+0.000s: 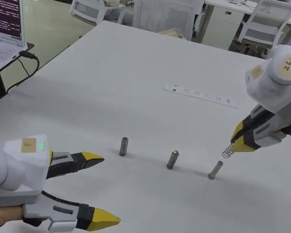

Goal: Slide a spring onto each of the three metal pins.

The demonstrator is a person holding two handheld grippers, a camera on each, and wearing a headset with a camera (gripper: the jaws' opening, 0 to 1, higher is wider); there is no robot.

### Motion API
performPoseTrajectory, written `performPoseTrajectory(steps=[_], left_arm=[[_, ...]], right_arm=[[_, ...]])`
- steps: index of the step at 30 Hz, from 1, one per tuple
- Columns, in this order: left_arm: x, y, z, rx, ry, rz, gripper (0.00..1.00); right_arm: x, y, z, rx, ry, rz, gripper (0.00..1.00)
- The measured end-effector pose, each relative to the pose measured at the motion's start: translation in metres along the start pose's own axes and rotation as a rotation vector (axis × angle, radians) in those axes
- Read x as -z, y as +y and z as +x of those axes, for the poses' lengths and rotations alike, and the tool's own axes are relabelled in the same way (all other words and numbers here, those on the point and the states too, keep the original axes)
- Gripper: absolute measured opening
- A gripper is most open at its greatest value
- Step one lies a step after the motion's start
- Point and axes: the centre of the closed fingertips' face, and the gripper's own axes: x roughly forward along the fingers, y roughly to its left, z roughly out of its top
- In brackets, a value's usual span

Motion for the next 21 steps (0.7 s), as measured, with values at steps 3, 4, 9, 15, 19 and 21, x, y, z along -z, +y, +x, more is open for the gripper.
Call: performPoseTrajectory(steps=[3,4,9,15,19,21], left_arm=[[0.0,0.0,0.0,-0.001,0.0,-0.001,0.73],[0.0,0.0,0.0,-0.002,0.0,0.0,0.73],[0.001,0.0,0.0,-0.001,0.005,-0.005,0.72],[0.002,-0.001,0.0,0.001,0.011,-0.005,0.71],[0.003,0.0,0.0,0.001,0.014,-0.007,0.7],[0.004,0.0,0.0,0.001,0.017,-0.008,0.7]], right_arm=[[0.002,-0.002,0.004,-0.008,-0.006,0.012,0.07],[0.002,-0.002,0.005,-0.012,-0.005,0.017,0.07],[0.008,-0.005,0.013,-0.021,0.0,0.033,0.07],[0.012,-0.007,0.02,-0.025,0.006,0.044,0.07],[0.014,-0.008,0.022,-0.028,0.009,0.047,0.07],[0.014,-0.008,0.023,-0.03,0.009,0.047,0.07]])
